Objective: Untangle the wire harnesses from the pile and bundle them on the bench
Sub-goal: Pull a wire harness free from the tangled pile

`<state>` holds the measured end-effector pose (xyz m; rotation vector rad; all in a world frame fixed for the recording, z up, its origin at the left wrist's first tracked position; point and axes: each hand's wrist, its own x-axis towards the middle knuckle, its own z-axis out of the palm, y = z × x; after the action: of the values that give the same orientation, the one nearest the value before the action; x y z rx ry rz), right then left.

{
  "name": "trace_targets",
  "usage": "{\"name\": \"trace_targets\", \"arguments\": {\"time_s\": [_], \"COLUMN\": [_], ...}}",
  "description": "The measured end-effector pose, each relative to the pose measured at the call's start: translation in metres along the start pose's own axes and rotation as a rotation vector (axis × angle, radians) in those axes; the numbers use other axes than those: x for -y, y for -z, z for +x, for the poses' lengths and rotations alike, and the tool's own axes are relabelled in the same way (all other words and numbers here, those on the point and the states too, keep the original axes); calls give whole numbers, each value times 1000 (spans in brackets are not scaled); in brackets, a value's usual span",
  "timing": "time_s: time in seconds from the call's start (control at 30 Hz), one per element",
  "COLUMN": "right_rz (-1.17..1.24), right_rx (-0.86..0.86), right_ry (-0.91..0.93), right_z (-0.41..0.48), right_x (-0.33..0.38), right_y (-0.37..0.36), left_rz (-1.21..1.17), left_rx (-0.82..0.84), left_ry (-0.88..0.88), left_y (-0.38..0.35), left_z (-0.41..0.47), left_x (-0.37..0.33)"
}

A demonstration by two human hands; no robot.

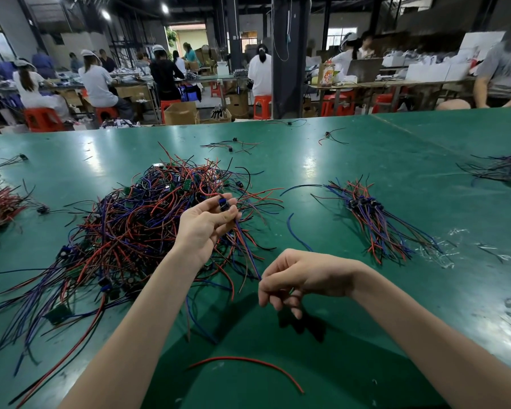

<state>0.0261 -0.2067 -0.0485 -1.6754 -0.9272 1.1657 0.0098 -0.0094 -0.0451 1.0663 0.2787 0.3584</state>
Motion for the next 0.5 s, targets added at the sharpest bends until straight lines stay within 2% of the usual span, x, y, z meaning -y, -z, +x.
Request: {"name": "trace_targets", "arguments": {"time_s": [0.33,0.4,0.5], "right_rz": [-70,-40,48], "right_rx": [-6,-100,-331], "right_ry": [64,66,103], "right_z": [2,5,13], "right_x": [-3,0,-1], "right_y": [9,14,21], "left_rz": [15,-21,-52], "left_rx": [10,22,60], "left_ry": [27,48,75], "left_y": [-2,-4,-10], "left_z": [-1,-2,-5], "left_x": [2,2,7]}}
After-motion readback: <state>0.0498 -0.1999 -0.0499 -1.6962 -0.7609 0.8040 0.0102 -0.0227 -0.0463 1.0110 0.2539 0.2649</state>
